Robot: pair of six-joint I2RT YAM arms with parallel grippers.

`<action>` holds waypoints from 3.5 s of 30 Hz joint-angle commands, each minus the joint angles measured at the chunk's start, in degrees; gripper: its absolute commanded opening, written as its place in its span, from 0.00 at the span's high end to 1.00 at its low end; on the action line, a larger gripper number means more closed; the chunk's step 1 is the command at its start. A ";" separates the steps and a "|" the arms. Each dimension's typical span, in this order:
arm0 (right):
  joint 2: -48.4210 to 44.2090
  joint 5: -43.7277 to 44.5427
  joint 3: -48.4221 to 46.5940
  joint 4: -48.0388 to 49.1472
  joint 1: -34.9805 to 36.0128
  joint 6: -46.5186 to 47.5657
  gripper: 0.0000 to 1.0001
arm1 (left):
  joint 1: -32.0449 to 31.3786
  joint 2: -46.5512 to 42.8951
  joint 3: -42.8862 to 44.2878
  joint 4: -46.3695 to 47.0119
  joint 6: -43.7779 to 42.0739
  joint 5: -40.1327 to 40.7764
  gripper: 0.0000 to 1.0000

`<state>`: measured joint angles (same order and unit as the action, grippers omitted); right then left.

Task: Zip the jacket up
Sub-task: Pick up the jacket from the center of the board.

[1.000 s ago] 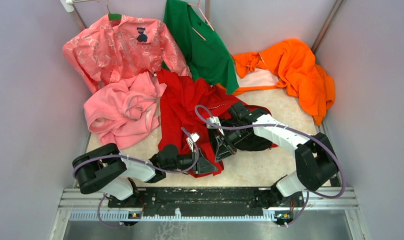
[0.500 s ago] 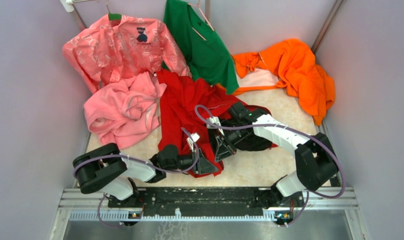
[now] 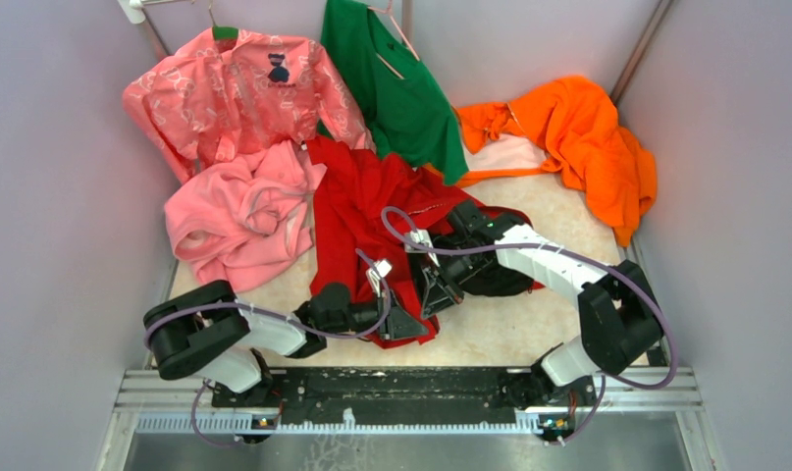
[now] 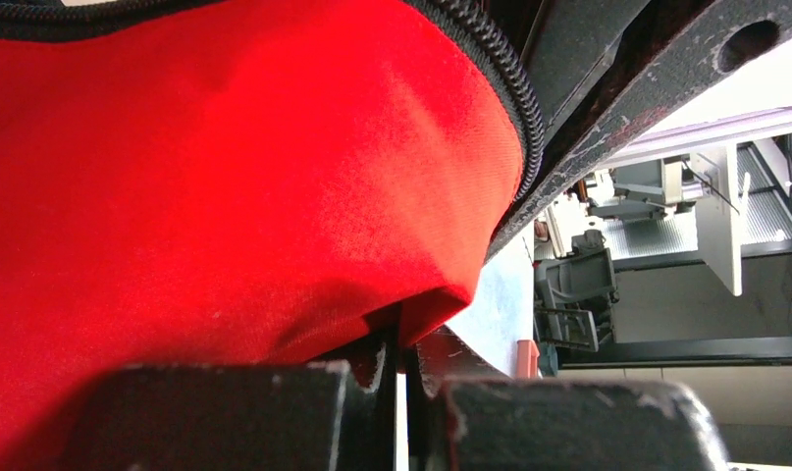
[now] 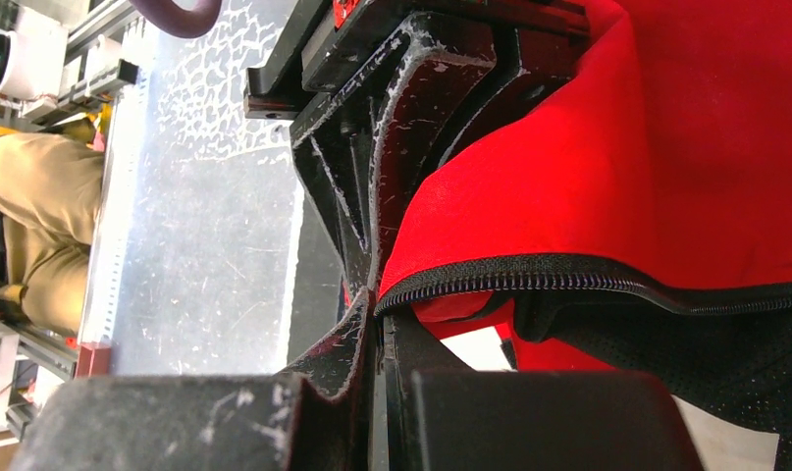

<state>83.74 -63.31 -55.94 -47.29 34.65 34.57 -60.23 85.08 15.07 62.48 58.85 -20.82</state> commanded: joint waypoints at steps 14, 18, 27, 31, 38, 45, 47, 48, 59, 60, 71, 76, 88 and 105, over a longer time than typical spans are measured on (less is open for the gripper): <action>-7.37 4.01 -2.46 -8.35 -6.72 13.12 0.57 | 0.92 -4.63 2.74 -8.07 -11.91 -0.40 1.00; -11.37 0.67 -3.01 -13.46 -12.78 19.33 0.56 | 1.71 -6.03 2.49 -7.78 -14.54 -1.39 1.00; -16.39 -9.52 -4.68 -19.56 -37.59 24.34 0.56 | 3.60 -7.28 3.34 -6.60 -20.72 -4.82 1.00; -19.49 -10.00 -1.97 -14.05 -49.53 16.87 0.54 | 4.59 -6.82 2.92 -4.37 -19.83 -6.35 1.00; -22.75 -1.62 2.63 -7.95 -55.92 9.67 0.53 | 7.27 -0.95 0.08 12.60 -7.54 -8.27 1.00; -19.64 1.00 1.87 -13.25 -60.40 14.59 0.52 | 7.99 10.73 -0.27 34.45 4.73 -10.92 1.00; -17.33 2.05 0.45 -16.34 -62.31 18.09 0.52 | 8.01 13.16 0.75 37.38 6.13 -11.81 1.00; -16.14 2.58 -0.40 -18.23 -63.39 20.15 0.52 | 8.02 14.03 1.20 37.93 6.46 -12.21 1.00; -10.33 13.32 2.78 -7.49 -67.96 17.40 0.38 | 8.23 13.08 3.37 31.21 -0.54 -14.26 1.00; -10.05 13.93 3.27 -5.76 -68.01 16.87 0.37 | 8.40 12.95 3.45 30.96 -1.13 -14.65 1.00; -10.69 13.93 7.12 1.21 -68.84 13.60 0.02 | 9.84 13.75 3.21 30.89 -2.69 -15.98 1.00; -14.11 16.55 10.79 4.90 -65.79 11.57 0.02 | 10.18 15.02 3.21 32.08 -1.91 -16.40 1.00; -9.70 22.08 11.51 9.90 -59.15 6.60 0.02 | 10.30 14.83 2.59 32.39 -1.99 -16.32 1.00; -2.50 19.15 8.63 4.81 -59.00 9.74 0.22 | 10.59 15.21 2.20 33.14 -1.81 -16.28 1.00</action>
<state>80.29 -42.15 -44.71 -41.25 -24.60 43.27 -50.02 99.66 17.47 86.85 57.17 -36.51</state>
